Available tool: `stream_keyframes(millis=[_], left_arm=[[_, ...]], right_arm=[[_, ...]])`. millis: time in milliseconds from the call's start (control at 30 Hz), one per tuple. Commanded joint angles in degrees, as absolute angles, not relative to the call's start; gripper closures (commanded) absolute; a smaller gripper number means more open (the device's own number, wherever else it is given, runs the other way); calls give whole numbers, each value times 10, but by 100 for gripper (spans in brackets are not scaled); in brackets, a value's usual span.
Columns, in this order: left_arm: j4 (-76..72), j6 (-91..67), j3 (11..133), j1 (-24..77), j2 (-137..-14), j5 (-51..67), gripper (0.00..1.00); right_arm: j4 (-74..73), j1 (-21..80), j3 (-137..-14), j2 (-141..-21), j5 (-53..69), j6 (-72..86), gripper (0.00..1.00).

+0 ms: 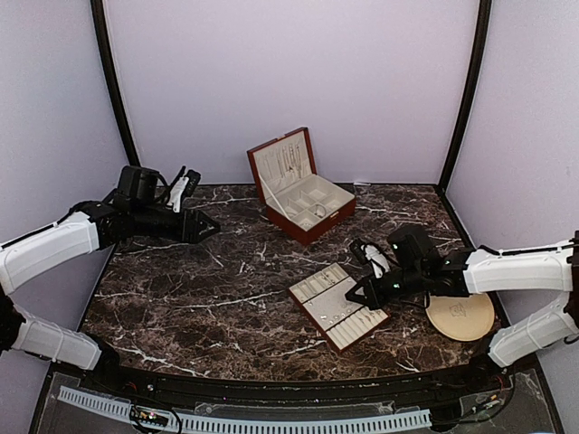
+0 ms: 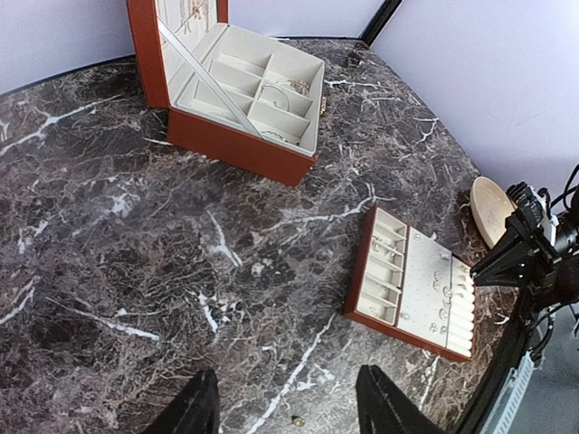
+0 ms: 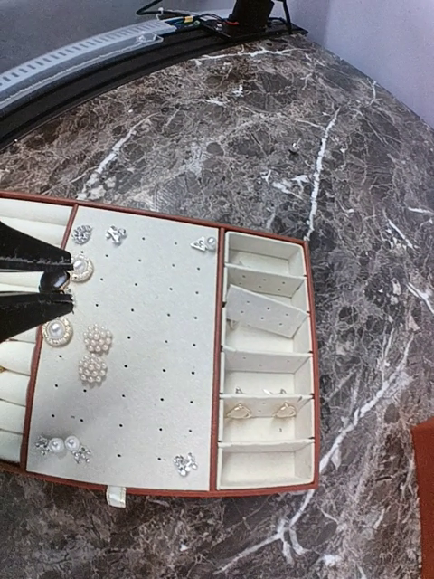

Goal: Organize the mixed jewelry
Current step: Insert the earring into the earring holder.

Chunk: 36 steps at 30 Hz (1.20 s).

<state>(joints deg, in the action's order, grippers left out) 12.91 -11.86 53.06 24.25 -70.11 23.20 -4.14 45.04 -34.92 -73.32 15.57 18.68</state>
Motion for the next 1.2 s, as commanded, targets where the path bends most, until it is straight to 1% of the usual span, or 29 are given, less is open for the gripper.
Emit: stream_keyframes(millis=[0, 133, 500, 767, 900, 1000, 1167], left_arm=[[123, -72, 526, 241, -700, 191, 46], [131, -63, 523, 241, -704, 193, 46], [141, -57, 517, 241, -695, 198, 46], [143, -57, 516, 241, -694, 212, 46], [120, -60, 505, 241, -685, 264, 46], [86, -69, 493, 241, -679, 342, 46], [42, -86, 486, 241, -685, 442, 46]], right_arm=[[-88, 445, -375, -745, 176, 191, 97], [-128, 441, -398, -765, 172, 187, 97], [-194, 389, -437, -808, 216, 198, 96], [-211, 345, -448, -823, 290, 194, 96], [-212, 323, -450, -813, 357, 180, 96], [-193, 309, -442, -802, 424, 170, 96], [-164, 306, -439, -788, 469, 173, 95]])
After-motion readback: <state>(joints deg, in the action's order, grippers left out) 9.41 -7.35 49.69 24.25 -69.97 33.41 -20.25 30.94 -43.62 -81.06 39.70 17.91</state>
